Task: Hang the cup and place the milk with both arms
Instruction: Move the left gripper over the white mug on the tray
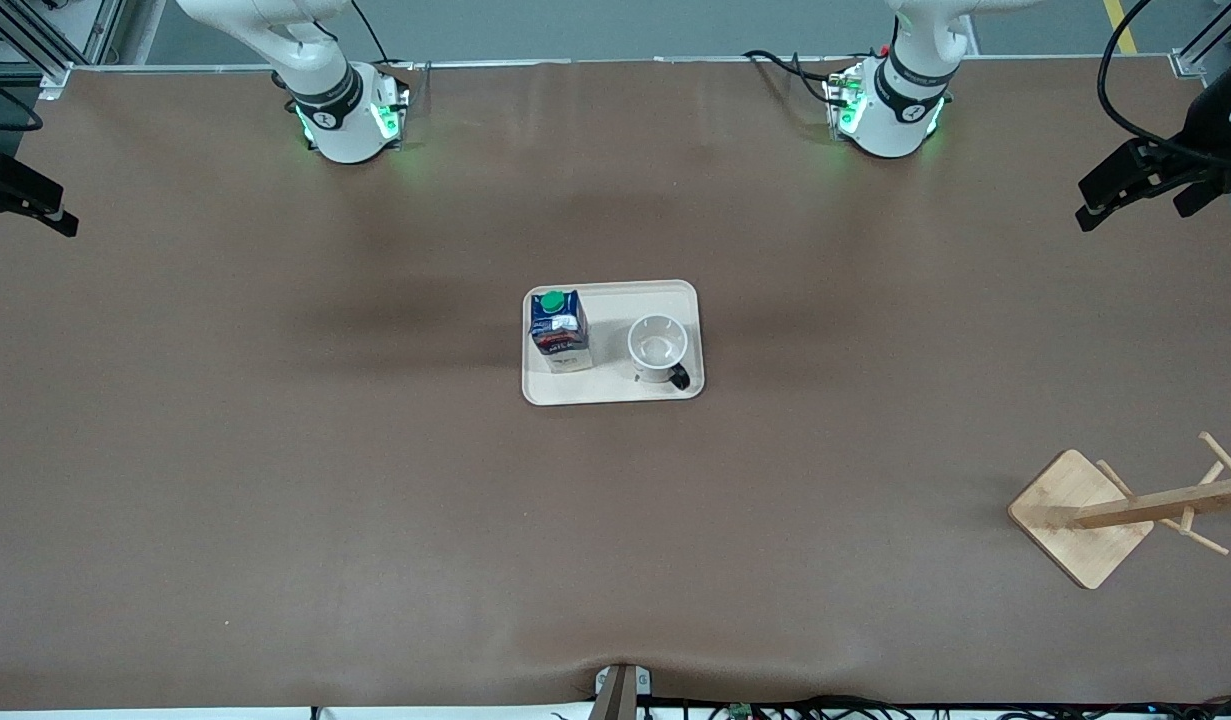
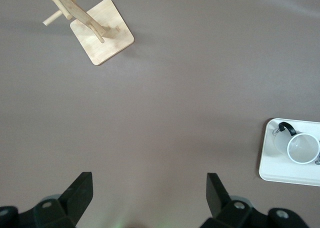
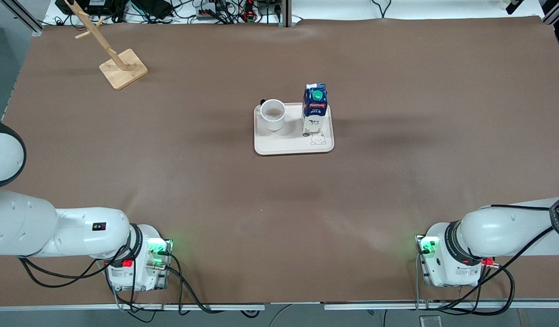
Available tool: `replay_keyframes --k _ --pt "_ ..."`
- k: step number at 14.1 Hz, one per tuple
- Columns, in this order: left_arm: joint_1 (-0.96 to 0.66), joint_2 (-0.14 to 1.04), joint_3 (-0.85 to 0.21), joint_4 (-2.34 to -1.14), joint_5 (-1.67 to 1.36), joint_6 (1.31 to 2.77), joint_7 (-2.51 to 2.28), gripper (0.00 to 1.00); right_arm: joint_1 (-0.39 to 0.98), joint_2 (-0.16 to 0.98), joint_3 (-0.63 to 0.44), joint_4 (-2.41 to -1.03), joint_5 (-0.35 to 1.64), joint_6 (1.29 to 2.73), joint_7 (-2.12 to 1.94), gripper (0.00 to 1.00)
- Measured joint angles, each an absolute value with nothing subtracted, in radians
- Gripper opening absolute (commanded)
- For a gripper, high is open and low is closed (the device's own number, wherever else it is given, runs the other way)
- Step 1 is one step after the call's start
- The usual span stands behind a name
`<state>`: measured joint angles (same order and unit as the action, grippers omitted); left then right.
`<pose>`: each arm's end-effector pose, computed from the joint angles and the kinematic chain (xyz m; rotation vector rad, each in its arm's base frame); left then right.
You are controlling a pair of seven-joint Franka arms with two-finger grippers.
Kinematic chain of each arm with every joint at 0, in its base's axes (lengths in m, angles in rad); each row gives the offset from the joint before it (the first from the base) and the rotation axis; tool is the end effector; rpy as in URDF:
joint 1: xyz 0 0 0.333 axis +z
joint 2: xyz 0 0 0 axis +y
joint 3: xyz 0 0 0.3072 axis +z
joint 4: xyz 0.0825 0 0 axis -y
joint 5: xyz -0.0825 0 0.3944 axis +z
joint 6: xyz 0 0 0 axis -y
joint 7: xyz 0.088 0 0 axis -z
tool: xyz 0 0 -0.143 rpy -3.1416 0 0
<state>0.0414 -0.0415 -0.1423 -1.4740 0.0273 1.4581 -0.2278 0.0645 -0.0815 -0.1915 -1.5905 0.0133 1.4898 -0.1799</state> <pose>0.5382 -0.0521 0.6386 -3.1062 -0.2027 -0.0471 0.5269 -0.0692 0.6072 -3.1088 -0.0849 0.0250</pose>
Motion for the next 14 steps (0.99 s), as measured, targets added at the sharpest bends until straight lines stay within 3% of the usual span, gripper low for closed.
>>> replay_keyframes --k 8,14 --pt "0.036 0.025 -0.151 -1.483 0.027 1.46 -0.228 1.0 0.064 -0.082 -0.193 -1.59 0.013 1.489 -0.18 1.0" --pt "-0.12 0.134 -0.208 -1.551 0.028 1.618 -0.348 1.0 0.064 -0.082 -0.194 -1.59 0.014 1.489 -0.18 1.0"
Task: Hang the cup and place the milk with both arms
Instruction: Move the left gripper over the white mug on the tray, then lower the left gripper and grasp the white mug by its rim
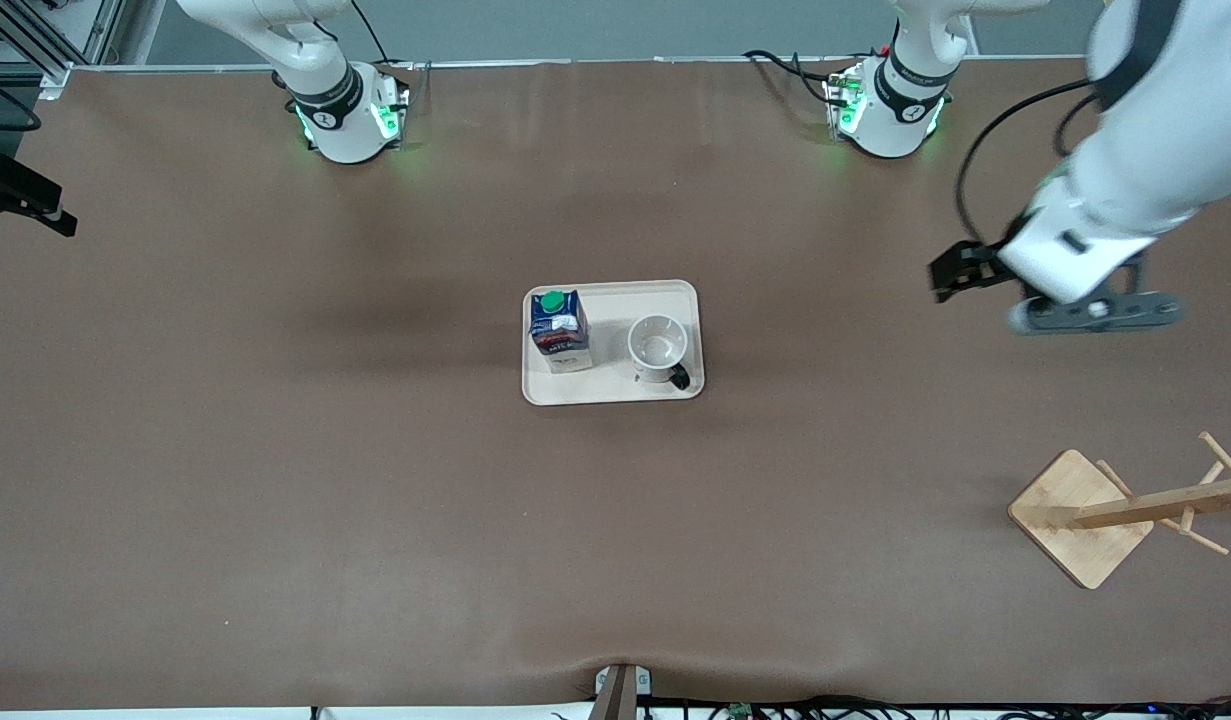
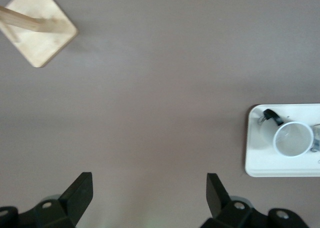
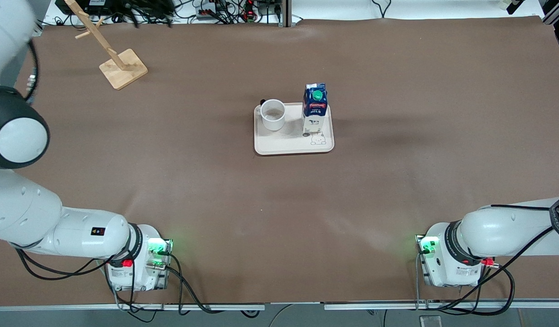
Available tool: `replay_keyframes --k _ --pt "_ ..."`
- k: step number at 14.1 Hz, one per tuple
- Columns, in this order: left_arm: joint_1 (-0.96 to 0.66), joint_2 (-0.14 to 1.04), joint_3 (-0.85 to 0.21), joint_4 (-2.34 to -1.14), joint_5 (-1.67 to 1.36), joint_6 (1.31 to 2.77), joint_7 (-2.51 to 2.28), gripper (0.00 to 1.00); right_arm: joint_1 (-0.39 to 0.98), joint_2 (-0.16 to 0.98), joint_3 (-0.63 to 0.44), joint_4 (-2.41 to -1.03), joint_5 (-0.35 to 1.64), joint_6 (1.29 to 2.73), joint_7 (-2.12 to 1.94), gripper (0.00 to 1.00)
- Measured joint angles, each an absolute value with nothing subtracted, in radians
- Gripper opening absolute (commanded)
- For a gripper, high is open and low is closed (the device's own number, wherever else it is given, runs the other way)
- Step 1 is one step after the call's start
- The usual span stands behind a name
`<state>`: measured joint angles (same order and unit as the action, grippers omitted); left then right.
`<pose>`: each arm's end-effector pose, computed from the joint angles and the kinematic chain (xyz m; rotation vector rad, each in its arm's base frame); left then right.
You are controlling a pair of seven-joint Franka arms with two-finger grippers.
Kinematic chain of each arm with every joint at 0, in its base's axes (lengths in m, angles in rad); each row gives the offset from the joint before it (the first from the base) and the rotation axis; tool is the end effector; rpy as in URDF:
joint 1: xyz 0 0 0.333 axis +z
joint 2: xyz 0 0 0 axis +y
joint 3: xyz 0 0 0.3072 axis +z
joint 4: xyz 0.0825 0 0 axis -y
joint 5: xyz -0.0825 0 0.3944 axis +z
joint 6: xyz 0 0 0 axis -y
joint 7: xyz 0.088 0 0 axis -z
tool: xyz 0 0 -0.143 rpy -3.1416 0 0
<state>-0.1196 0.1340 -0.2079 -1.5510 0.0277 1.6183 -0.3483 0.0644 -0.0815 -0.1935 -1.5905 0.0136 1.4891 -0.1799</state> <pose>0.5730 -0.1841 0.5165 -3.1189 -0.0305 0.0939 0.5267 -0.0703 0.6071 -3.1083 -0.0817 0.0259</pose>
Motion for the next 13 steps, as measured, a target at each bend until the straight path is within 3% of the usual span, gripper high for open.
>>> replay_keyframes --k 5,13 --pt "-0.316 0.226 -0.214 -1.605 0.029 1.728 -0.624 1.0 0.065 -0.082 -0.193 -1.59 0.014 1.489 -0.18 1.0" --pt "-0.471 0.343 -0.215 -1.703 0.029 1.952 -0.925 1.0 0.065 -0.082 -0.193 -1.59 0.014 1.489 -0.18 1.0"
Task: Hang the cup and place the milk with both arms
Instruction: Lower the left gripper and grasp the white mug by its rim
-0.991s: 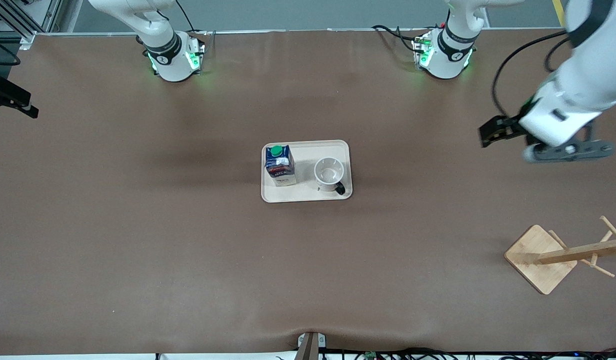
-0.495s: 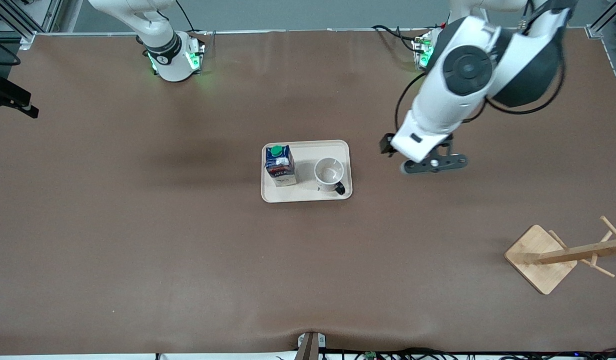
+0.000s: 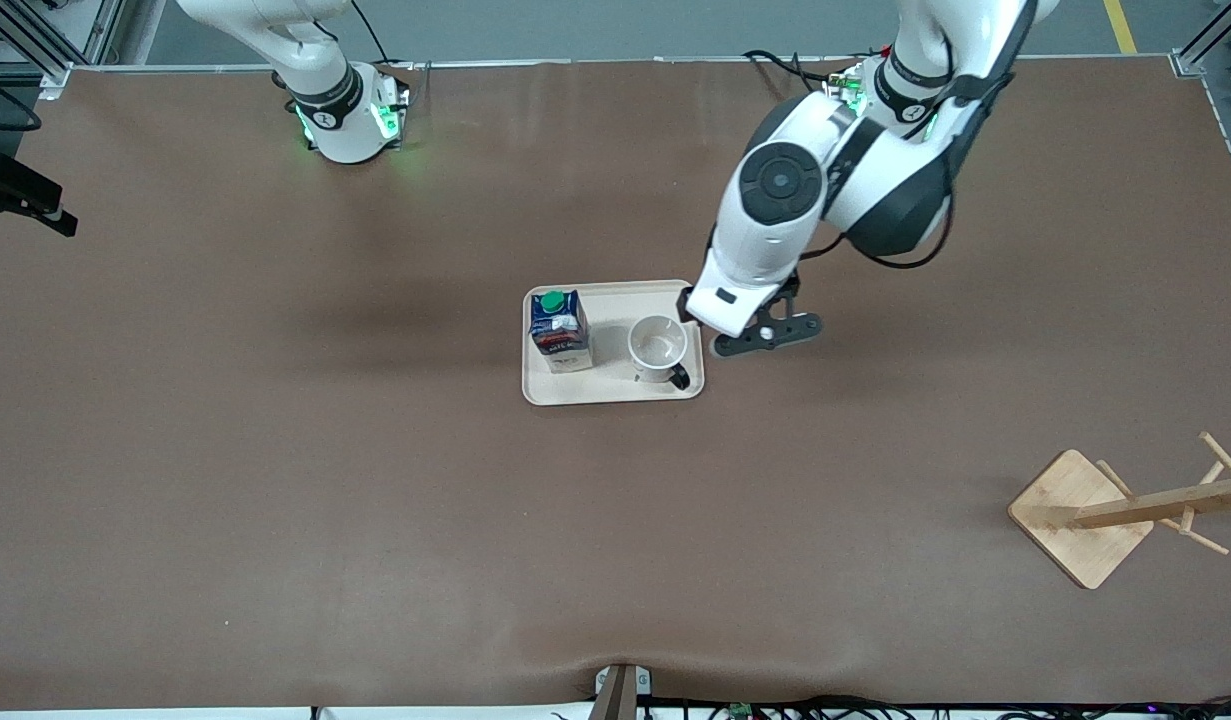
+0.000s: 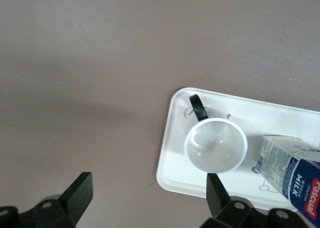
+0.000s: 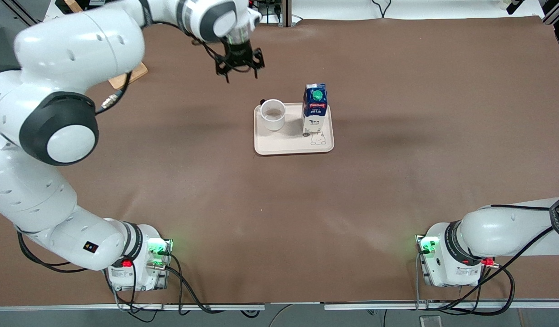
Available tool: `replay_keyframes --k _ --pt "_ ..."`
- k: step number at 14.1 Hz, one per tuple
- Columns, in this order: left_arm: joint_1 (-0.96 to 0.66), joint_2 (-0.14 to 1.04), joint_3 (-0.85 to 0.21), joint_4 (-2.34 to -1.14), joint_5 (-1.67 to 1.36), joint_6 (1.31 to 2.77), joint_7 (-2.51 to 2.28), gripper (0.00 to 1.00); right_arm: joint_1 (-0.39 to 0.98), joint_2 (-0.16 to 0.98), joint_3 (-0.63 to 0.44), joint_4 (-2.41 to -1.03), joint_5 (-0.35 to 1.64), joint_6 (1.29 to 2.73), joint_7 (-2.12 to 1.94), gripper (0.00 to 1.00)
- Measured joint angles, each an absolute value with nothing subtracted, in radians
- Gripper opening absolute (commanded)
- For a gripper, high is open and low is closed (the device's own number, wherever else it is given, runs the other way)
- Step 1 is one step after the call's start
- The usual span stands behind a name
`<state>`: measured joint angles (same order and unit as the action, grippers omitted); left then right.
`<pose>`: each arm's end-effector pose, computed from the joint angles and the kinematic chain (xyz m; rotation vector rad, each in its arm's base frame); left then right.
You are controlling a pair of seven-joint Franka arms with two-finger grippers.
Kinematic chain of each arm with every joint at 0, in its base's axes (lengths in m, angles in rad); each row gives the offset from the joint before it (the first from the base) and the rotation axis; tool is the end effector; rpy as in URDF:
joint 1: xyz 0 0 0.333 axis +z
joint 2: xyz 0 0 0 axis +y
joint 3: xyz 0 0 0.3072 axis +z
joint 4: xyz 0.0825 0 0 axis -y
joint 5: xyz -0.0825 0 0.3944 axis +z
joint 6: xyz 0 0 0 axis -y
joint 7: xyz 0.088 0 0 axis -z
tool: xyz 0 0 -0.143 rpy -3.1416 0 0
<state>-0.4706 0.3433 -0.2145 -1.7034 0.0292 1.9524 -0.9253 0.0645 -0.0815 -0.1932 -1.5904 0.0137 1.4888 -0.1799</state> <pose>0.5055 -0.3984 0.3410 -3.0858 -0.3677 0.1440 0.5266 -0.0701 0.6071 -3.1081 -0.0823 0.0262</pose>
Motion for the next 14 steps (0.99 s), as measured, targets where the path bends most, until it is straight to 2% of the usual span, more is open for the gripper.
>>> replay_keyframes --k 3,11,14 --pt "-0.509 0.353 -0.215 -1.757 0.029 2.012 -1.018 1.0 0.065 -0.082 -0.193 -1.59 0.014 1.489 -0.18 1.0" --pt "-0.585 0.453 -0.214 -1.774 0.029 2.139 -1.22 1.0 0.065 -0.076 -0.193 -1.587 0.014 1.49 -0.18 1.0" --pt "-0.581 0.48 -0.207 -1.806 0.029 2.237 -1.305 1.0 0.063 -0.061 -0.196 -1.587 0.013 1.49 -0.18 1.0"
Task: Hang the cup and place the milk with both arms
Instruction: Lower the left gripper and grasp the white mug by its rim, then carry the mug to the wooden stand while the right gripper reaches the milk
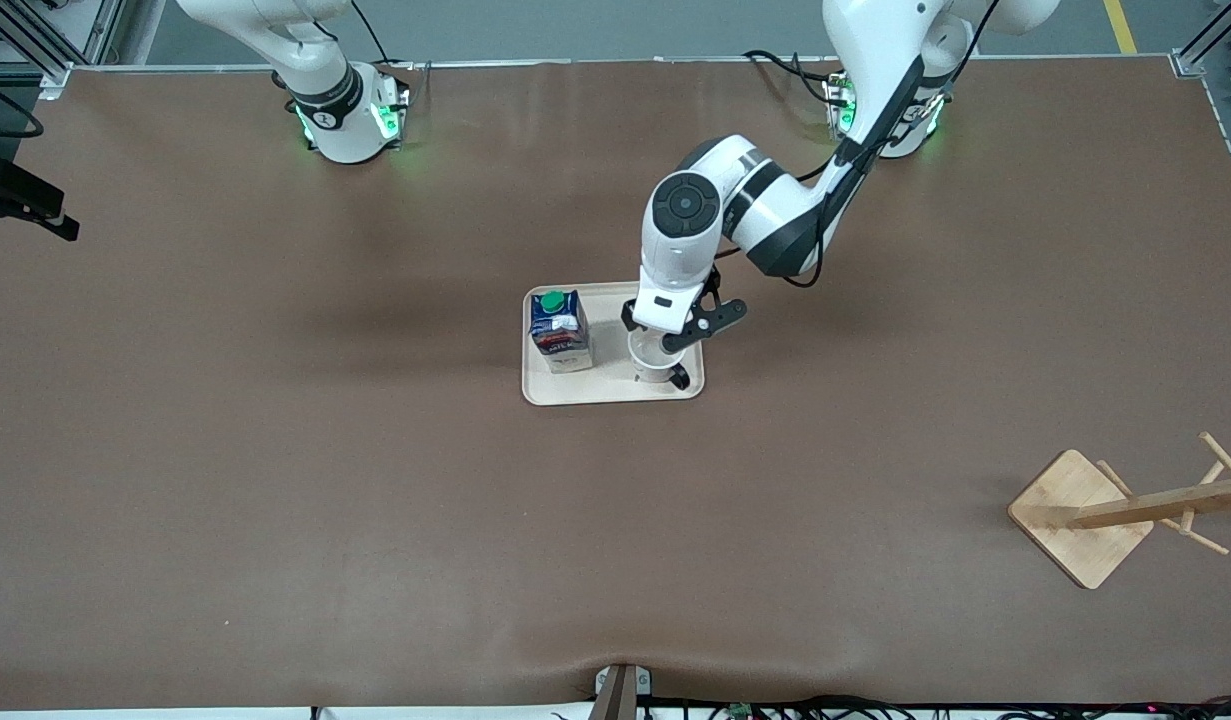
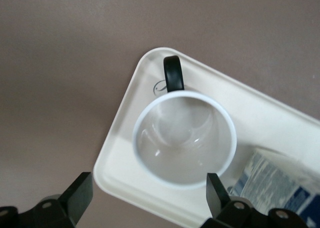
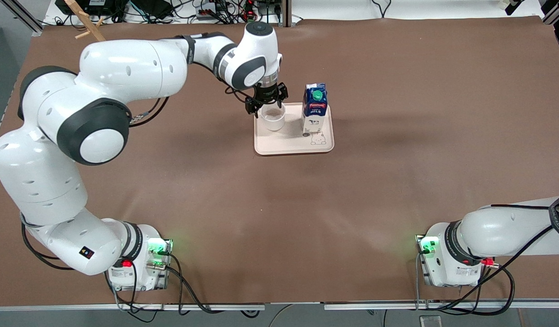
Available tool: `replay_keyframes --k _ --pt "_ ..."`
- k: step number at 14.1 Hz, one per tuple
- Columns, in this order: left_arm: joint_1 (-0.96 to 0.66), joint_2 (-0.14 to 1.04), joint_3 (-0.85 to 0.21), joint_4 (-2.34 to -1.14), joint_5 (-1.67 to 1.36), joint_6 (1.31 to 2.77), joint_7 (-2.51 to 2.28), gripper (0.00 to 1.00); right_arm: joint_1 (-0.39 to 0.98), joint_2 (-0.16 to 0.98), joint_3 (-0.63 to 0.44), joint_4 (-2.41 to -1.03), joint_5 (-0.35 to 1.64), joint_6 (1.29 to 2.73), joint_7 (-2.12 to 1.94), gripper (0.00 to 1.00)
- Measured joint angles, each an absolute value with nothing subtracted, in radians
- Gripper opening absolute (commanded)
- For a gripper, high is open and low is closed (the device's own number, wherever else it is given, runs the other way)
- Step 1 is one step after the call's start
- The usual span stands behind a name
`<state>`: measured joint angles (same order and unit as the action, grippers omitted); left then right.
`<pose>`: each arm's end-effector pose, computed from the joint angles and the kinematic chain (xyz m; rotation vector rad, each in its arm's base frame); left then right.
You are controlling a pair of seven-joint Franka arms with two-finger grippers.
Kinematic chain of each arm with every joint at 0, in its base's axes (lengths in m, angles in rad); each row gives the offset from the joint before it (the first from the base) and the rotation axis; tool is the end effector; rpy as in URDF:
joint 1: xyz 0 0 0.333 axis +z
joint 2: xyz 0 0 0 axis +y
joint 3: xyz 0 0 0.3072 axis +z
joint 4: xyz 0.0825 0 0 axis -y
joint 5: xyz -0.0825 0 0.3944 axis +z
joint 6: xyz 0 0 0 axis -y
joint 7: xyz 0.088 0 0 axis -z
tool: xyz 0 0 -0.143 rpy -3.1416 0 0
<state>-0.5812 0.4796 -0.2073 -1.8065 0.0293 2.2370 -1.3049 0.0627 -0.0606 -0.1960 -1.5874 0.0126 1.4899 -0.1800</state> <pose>0.4620 -0.4554 0.2300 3.0309 0.8043 -0.1292 0.5322 -0.0724 0.5976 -3.1103 -0.0747 0.0526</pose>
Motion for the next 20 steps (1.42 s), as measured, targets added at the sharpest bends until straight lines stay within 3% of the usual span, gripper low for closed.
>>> replay_keyframes --k 3,5,6,7,8,9,15,20 --pt "-0.579 0.5 -0.206 -1.843 0.029 2.289 -1.375 0.94 0.053 -0.023 -0.202 -1.588 0.011 1.49 -0.18 1.0" --pt "-0.58 0.513 -0.206 -1.849 0.029 2.294 -1.396 0.82 0.038 0.002 -0.204 -1.588 0.01 1.491 -0.181 1.0" --pt "-0.58 0.519 -0.206 -1.85 0.029 2.294 -1.403 0.67 0.034 0.011 -0.206 -1.588 0.009 1.493 -0.182 1.0" --pt "-0.581 0.525 -0.206 -1.85 0.029 2.295 -1.409 0.32 0.033 0.018 -0.207 -1.588 0.007 1.493 -0.182 1.0" --pt "-0.581 0.531 -0.206 -1.85 0.029 2.297 -1.415 0.12 0.033 0.024 -0.207 -1.587 0.005 1.493 -0.182 1.0" --pt "-0.581 0.534 -0.206 -1.85 0.029 2.3 -1.416 0.0 0.033 0.03 -0.207 -1.587 0.004 1.493 -0.182 1.0" --pt "-0.565 0.533 -0.192 -1.831 0.029 2.307 -1.416 0.0 0.014 0.065 -0.207 -1.587 0.002 1.493 -0.194 1.0" --pt "-0.495 0.435 -0.187 -1.781 0.032 2.223 -1.35 0.0 0.014 0.067 -0.207 -1.587 0.002 1.493 -0.195 1.0"
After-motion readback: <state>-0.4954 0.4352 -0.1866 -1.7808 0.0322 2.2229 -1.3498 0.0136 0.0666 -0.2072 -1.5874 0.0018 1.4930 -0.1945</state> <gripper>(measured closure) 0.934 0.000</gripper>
